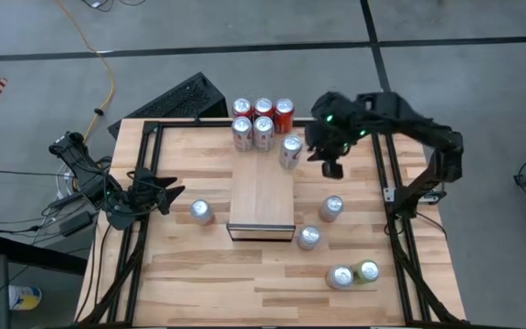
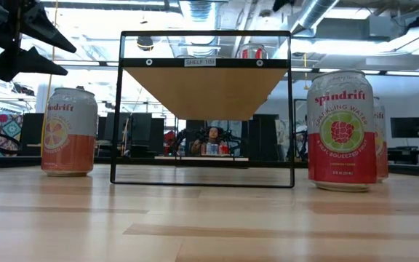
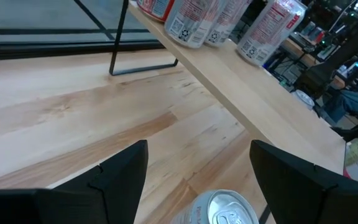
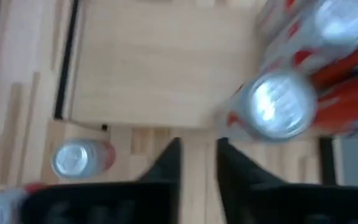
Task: Place canned beverage on shelf
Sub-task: Put the red-silver soda can on the shelf aligned with the other red-silver soda can
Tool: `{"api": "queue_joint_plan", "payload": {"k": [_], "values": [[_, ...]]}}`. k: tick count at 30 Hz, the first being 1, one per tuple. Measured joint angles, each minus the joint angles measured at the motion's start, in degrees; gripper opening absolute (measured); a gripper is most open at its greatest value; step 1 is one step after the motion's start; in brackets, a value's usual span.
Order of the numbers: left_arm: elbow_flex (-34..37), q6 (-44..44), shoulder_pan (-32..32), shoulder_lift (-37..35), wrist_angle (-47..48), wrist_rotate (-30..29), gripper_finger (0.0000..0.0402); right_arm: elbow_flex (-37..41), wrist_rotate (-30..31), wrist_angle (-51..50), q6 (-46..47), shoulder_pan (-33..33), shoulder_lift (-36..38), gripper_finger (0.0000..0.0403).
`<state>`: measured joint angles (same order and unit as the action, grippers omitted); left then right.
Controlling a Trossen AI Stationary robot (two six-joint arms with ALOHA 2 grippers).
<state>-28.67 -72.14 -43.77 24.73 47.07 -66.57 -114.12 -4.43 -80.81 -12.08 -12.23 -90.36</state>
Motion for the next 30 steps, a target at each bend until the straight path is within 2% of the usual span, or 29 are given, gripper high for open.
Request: {"api": "queue_joint_plan", "payload": {"k": [2, 3, 9, 15, 19, 22, 27, 30], "values": [[0.0, -0.1, 0.0, 0.0, 0.0, 0.0, 0.0270, 5.3, -0.1, 1.6, 0.3, 0.1, 0.9, 0.0021], [0.0, 0.0, 0.0, 0.0, 0.0, 0.0, 0.0270, 8.4, -0.1, 3.7, 0.7, 0.6, 1.7, 0.0012], [0.0, -0.1, 0.0, 0.0, 0.0, -0.1, 0.0270, 25.5, 0.1, 19.7, 6.9, 3.8, 8.0, 0.0004], [0.0, -0.4, 0.0, 0.0, 0.0, -0.1, 0.0270, 37.3, 6.2, 35.5, 12.9, 5.5, 12.3, 0.0001], [0.0, -1.1, 0.0, 0.0, 0.0, -0.2, 0.0270, 41.5, 7.6, 38.1, 13.8, 5.3, 12.3, 0.0000], [0.0, -1.4, 0.0, 0.0, 0.0, -0.2, 0.0270, 42.6, 8.4, 38.1, 13.7, 5.0, 12.3, 0.0000], [0.0, -2.1, 0.0, 0.0, 0.0, -0.5, 0.0270, 43.2, 13.4, 38.1, 11.6, 3.8, 12.4, 0.0000], [0.0, -2.2, 0.0, 0.0, 0.0, -1.2, 0.0270, 43.2, 13.5, 40.2, 10.1, 2.2, 11.9, 0.0000]]}}
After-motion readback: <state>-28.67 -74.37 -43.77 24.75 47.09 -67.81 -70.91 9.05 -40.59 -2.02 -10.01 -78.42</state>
